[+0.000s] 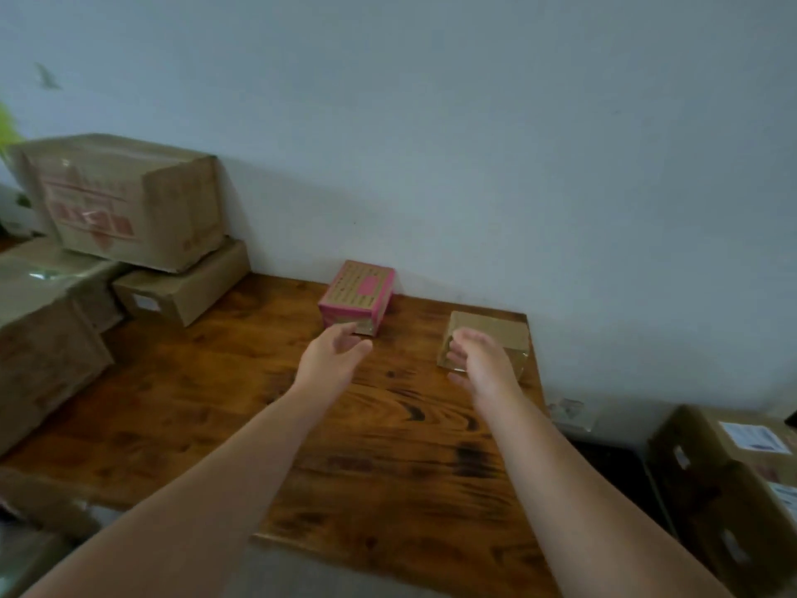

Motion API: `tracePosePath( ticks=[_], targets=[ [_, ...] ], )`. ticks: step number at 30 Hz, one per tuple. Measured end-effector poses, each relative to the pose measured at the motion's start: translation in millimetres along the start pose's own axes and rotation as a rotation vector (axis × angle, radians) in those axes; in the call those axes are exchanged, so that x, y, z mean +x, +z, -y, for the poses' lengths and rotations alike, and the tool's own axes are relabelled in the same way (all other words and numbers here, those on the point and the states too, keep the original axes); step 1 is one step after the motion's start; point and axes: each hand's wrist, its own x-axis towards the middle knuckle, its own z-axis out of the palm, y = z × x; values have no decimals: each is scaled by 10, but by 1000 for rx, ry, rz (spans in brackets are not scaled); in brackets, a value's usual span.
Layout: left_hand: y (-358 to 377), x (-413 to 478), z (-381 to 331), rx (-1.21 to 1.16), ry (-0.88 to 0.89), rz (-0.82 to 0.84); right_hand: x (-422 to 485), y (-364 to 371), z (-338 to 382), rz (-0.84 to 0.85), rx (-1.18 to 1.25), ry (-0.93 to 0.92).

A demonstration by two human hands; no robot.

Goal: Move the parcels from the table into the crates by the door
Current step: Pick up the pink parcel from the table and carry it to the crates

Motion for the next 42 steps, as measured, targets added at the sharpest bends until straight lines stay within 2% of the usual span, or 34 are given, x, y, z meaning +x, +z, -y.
tracePosePath(
  ticks=[7,15,19,25,30,42],
  targets=[
    [-95,741,347,-12,-80,16,455,573,-140,9,-49,119],
    [-169,1733,643,39,-116,-30,1434,1170,-211,32,-49,203],
    [-104,2277,824,32,-217,-37,1987,1421,-256,42,-108,222],
    [182,2952,1226,24,-374,50,2676,1722,-515,70,-198,292],
    [309,3104,1353,-15,-362,163,2780,1889,-649,157,-194,304],
    [-179,2723,1102,-222,-258,294,2136,1830,-448,16,-97,248]
  ],
)
